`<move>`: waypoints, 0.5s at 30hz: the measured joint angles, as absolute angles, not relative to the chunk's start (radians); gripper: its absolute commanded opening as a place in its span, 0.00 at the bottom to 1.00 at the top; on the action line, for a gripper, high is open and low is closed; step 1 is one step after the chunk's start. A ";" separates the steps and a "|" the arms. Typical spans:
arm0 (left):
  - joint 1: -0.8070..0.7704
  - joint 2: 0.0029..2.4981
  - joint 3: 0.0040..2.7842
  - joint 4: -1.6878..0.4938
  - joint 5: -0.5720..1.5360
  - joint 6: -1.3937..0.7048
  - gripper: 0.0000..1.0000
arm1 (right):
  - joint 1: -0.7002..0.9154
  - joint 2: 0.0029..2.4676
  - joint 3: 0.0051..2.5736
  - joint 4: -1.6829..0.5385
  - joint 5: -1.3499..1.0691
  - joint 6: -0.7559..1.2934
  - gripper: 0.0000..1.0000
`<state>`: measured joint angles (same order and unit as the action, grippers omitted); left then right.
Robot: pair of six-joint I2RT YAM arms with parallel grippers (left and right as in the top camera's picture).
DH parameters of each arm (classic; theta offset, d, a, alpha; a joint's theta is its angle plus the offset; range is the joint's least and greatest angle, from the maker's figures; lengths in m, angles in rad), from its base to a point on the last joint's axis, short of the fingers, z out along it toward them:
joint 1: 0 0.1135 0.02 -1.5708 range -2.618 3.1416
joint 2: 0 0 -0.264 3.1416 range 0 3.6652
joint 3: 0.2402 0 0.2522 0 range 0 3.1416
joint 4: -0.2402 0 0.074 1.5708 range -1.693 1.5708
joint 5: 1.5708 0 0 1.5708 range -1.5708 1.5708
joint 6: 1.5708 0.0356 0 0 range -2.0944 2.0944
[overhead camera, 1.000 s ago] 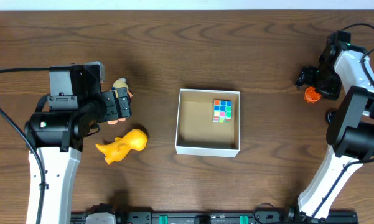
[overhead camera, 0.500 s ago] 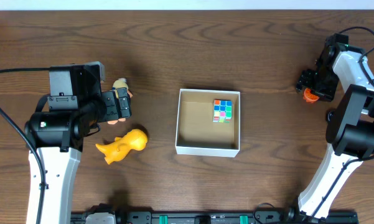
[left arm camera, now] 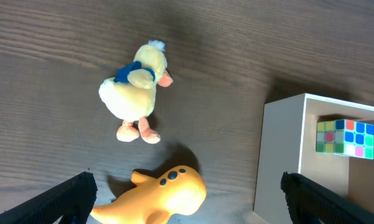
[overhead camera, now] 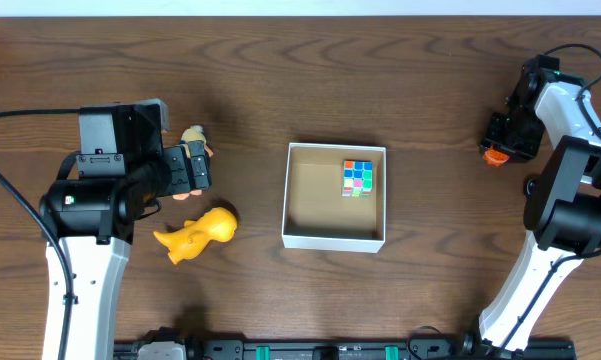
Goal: Pack container
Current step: 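Carry the orange disc with the right gripper into the box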
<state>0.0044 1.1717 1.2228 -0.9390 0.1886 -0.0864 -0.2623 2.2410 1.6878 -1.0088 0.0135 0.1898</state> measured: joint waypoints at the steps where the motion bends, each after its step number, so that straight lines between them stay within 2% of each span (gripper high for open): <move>1: 0.004 1.172 1.223 -0.939 0.189 -0.086 0.98 | -0.261 2.240 1.688 -1.010 0.014 0.190 0.31; 9: 0.004 1.172 1.223 -0.939 0.189 -0.086 0.98 | -0.176 2.113 1.680 -1.060 0.011 0.170 0.32; 15: 0.004 1.172 1.223 -0.939 0.189 -0.086 0.98 | 0.051 1.844 1.684 -1.092 -0.050 0.131 0.34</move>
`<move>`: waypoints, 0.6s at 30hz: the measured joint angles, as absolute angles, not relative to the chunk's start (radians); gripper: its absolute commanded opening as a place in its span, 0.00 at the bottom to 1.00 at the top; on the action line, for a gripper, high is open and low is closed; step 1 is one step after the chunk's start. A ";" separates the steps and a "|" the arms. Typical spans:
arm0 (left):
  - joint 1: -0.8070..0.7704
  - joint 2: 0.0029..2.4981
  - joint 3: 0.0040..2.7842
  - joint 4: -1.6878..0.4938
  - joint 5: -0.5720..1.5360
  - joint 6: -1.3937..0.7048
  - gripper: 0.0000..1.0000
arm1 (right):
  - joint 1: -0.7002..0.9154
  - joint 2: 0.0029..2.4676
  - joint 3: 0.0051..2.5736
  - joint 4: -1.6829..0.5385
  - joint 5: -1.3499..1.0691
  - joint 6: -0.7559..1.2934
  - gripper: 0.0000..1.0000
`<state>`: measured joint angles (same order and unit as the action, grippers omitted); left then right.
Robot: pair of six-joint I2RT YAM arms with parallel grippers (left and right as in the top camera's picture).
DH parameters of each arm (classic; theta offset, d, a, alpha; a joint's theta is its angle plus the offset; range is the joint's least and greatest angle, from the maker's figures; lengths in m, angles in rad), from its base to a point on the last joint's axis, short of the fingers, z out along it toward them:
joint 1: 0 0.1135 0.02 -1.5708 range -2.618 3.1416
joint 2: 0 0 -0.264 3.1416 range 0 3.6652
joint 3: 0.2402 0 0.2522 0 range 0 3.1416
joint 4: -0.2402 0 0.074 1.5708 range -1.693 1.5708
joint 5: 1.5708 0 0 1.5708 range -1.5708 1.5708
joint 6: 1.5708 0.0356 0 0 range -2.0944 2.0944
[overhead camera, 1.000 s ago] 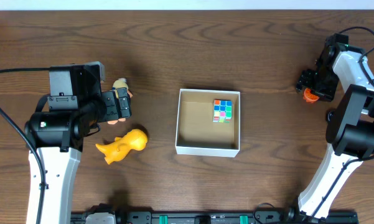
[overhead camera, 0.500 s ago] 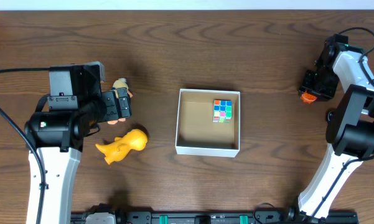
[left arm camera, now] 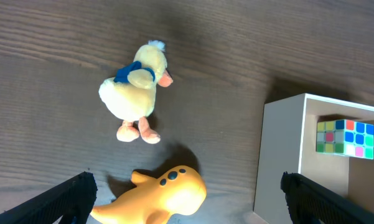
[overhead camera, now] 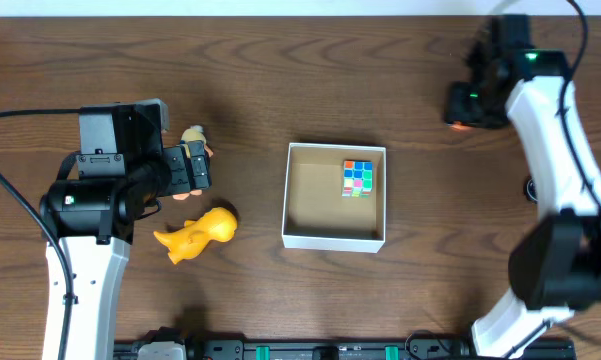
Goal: Pack container
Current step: 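Carry the orange disc with the right gripper into the box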
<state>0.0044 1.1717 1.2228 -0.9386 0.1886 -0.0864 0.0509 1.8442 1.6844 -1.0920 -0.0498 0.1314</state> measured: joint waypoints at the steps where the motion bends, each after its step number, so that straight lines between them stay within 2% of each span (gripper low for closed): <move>1: 0.004 1.172 1.223 -0.939 0.189 -0.086 0.98 | 0.102 1.812 1.686 -1.095 -0.056 0.126 0.34; 9: 0.004 1.172 1.223 -0.939 0.189 -0.086 0.98 | 0.454 1.782 1.688 -1.110 -0.091 0.113 0.37; 18: 0.004 1.172 1.223 -0.939 0.189 -0.086 0.98 | 0.619 1.967 1.688 -1.097 -0.097 0.109 0.37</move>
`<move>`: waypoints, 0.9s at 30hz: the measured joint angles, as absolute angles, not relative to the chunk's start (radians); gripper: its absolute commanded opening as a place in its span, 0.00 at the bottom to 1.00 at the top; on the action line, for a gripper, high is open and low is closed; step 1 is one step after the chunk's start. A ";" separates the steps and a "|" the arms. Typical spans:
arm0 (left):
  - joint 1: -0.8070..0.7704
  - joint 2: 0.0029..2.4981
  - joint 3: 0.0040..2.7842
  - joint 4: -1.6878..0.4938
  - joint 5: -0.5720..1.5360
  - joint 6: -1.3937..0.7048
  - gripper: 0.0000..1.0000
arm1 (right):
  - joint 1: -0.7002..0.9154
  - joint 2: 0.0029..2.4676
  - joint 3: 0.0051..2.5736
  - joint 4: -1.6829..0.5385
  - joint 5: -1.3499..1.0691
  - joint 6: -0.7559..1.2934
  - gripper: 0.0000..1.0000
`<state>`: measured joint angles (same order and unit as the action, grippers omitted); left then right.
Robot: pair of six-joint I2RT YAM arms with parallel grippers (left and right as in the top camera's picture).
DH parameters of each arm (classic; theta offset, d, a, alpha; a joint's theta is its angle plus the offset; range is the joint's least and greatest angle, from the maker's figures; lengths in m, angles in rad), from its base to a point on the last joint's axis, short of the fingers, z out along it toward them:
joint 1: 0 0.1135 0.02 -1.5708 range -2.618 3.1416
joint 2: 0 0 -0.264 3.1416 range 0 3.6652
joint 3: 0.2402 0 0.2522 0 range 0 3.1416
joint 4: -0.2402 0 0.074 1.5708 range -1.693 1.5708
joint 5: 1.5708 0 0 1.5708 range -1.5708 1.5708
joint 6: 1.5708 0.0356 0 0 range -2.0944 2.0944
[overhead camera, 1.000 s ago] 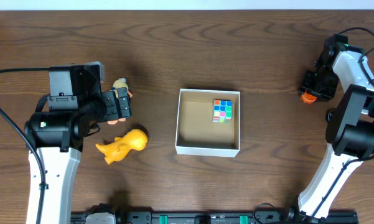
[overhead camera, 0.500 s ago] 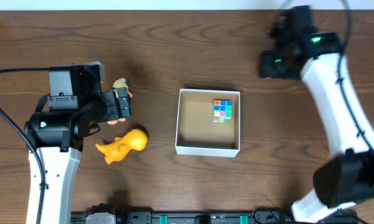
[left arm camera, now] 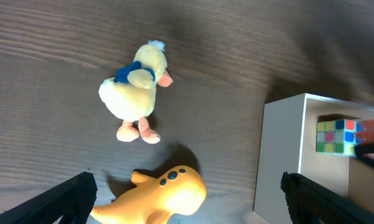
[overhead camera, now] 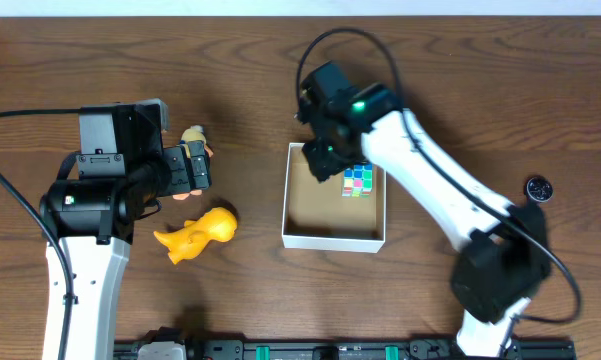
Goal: Pack container
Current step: 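Carry the orange disc with the right gripper into the box, then release the orange disc beside the cube and lift the right gripper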
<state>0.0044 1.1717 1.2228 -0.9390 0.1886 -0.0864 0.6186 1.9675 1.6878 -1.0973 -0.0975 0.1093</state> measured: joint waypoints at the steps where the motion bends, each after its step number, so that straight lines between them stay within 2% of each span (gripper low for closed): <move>1: 0.004 1.172 1.223 -0.939 0.189 -0.086 0.98 | 0.622 1.995 1.688 -1.091 -0.097 0.109 0.37; 8: 0.004 1.172 1.223 -0.939 0.189 -0.086 0.98 | 0.621 2.096 1.686 -1.018 -0.093 0.109 0.38; 11: 0.004 1.172 1.223 -0.939 0.189 -0.086 0.98 | 0.617 2.102 1.686 -0.982 -0.079 0.109 0.47; 25: 0.004 1.172 1.223 -0.939 0.189 -0.086 0.98 | 0.603 2.102 1.686 -0.978 -0.059 0.109 0.49; 27: 0.004 1.172 1.223 -0.939 0.189 -0.086 0.98 | 0.603 2.102 1.686 -0.987 -0.056 0.109 0.52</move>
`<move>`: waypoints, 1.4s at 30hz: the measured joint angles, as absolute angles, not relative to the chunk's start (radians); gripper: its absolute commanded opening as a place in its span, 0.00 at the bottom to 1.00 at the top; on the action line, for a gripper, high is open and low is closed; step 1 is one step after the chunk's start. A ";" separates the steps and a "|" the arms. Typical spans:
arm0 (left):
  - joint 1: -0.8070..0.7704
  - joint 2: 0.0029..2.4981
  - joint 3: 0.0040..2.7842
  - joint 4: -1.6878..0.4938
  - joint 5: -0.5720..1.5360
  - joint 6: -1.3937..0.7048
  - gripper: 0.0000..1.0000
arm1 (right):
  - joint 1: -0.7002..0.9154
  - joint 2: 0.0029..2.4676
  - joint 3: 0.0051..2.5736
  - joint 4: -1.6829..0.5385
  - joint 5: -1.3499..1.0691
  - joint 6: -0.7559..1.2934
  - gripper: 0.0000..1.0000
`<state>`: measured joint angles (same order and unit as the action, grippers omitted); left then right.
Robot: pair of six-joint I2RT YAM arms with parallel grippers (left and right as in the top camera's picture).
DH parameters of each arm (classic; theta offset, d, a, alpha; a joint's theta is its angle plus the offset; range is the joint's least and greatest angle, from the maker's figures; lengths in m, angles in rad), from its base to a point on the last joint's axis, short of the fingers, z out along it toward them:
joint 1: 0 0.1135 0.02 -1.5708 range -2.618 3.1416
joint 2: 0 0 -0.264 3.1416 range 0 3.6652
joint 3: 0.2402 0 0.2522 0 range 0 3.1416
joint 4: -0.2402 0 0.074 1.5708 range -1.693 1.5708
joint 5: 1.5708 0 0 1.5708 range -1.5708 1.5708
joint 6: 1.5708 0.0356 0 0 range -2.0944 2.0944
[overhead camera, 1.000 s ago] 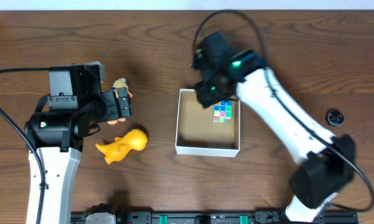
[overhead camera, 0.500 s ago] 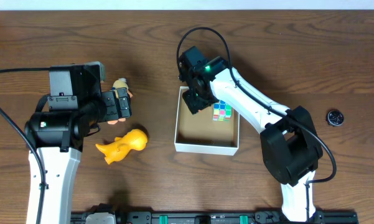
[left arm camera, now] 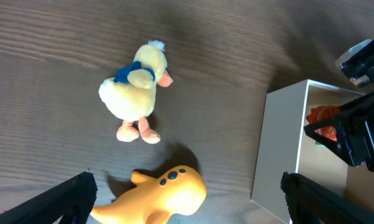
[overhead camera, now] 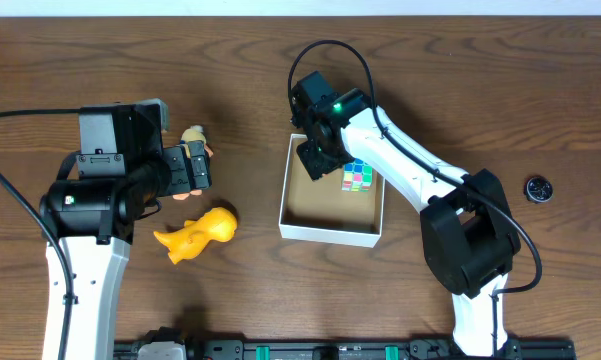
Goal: Pack container
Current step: 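Release the orange disc beside the cube and lift the right gripper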
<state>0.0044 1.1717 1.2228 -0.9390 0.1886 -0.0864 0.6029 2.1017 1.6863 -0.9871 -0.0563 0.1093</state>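
Observation:
The white box (overhead camera: 330, 235) sits mid-table with a colourful cube (overhead camera: 357, 178) in its back right part. My right gripper (overhead camera: 315, 160) is down inside the box's back left corner, shut on a small orange object (left arm camera: 322, 116). My left gripper (left arm camera: 187, 202) hangs open above the table left of the box, with nothing between its fingers. Below it lie a plush duck (left arm camera: 137, 87) with a blue scarf and a yellow rubber toy (left arm camera: 158, 199). In the left wrist view the right gripper hides the cube.
A small round black object (overhead camera: 538, 188) lies on the table at the far right. The right arm (overhead camera: 410, 165) reaches across the box's back rim. The wooden table (overhead camera: 280, 60) extends behind the box.
My right gripper has gone from above the box's back left corner down into the box with the orange object. The box has shifted slightly to the left. The left arm has not moved.
My right gripper was at the far right of the table with the orange object in it. It then stood further left and back, then over the box's back left corner, and is now inside the box. The left gripper stayed open above the toys.

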 measured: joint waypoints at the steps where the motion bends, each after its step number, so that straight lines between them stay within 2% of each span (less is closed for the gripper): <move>1: 0.004 1.172 1.223 -0.939 0.189 -0.086 0.98 | 0.603 2.102 1.686 -0.994 -0.056 0.109 0.54; 7: 0.004 1.172 1.223 -0.939 0.189 -0.086 0.98 | 0.601 2.102 1.686 -1.009 -0.047 0.107 0.60; 10: 0.004 1.172 1.223 -0.939 0.189 -0.086 0.98 | 0.601 2.102 1.686 -1.013 -0.029 0.115 0.71; 20: 0.004 1.172 1.223 -0.959 0.189 -0.086 0.98 | 0.601 2.102 1.686 -1.013 -0.010 0.125 0.66; 29: 0.004 1.172 1.223 -0.961 0.189 -0.086 0.98 | 0.605 2.090 1.686 -1.024 -0.010 0.125 0.68; 35: 0.004 1.172 1.223 -0.962 0.188 -0.086 0.98 | 0.597 1.950 1.684 -1.043 -0.004 0.181 0.70; 39: 0.004 1.172 1.223 -0.962 0.188 -0.086 0.98 | 0.518 1.794 1.684 -1.098 0.025 0.276 0.78; 42: 0.004 1.172 1.223 -0.962 0.188 -0.086 0.98 | 0.381 1.722 1.688 -1.153 0.045 0.350 0.84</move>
<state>0.0044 1.1717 1.2228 -0.9615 0.1883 -0.0864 0.3813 1.7218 1.6878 -1.1526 0.0452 0.3504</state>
